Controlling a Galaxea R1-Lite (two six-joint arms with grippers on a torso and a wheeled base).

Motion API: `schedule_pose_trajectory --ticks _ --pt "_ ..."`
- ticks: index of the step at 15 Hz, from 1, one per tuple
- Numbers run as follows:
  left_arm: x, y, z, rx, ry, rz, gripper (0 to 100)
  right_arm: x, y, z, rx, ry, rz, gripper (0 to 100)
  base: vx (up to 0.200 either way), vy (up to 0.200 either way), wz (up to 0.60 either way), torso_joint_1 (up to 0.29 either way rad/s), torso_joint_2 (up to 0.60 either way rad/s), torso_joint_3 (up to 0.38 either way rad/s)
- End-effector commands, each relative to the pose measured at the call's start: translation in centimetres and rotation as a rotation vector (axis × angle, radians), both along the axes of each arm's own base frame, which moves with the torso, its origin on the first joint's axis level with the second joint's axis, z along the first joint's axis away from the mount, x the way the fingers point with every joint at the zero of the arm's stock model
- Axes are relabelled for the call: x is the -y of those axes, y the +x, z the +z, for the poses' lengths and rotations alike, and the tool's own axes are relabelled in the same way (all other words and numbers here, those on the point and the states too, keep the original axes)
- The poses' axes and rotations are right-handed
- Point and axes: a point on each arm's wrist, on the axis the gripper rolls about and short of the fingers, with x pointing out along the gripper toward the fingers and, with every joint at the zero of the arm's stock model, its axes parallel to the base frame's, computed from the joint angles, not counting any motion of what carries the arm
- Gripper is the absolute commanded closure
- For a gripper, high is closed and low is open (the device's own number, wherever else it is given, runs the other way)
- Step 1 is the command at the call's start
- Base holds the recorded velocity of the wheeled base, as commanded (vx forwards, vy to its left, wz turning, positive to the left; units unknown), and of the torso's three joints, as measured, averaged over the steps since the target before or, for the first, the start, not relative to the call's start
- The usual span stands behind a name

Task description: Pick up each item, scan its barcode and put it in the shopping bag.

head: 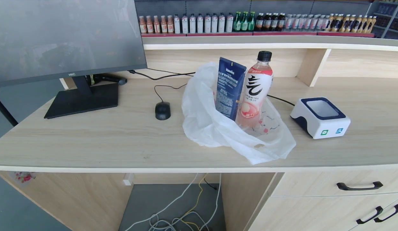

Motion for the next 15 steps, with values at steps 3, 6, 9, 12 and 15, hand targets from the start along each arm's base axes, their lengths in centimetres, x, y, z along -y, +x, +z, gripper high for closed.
schedule_pose_trajectory --ticks 3,6,9,12,15 --pt "0.0 0.0 0.0 0.000 0.000 0.002 0 2.0 -4.4 -1.6 0.059 0.043 0.009 0 0.000 0.000 0.00 0.000 0.00 0.000" --pt "0.0 0.0 0.0 0.000 0.000 0.000 0 2.9 -6.1 -3.3 -0.010 -0.020 0.034 0 0.000 0.000 0.00 0.000 0.00 0.000" --pt "0.0 0.0 0.0 0.000 0.000 0.000 0 3.7 -7.4 -5.7 -0.132 -0.090 0.035 0 0.000 0.000 0.00 0.000 0.00 0.000" --pt "0.0 0.0 0.0 0.000 0.000 0.000 0 4.3 -8.5 -8.6 -0.254 -0.157 0.036 0 0.000 0.000 0.00 0.000 0.00 0.000" --pt "0.0 0.0 0.0 0.000 0.000 0.000 0 4.3 -8.5 -10.4 -0.313 -0.217 0.020 0 0.000 0.000 0.00 0.000 0.00 0.000"
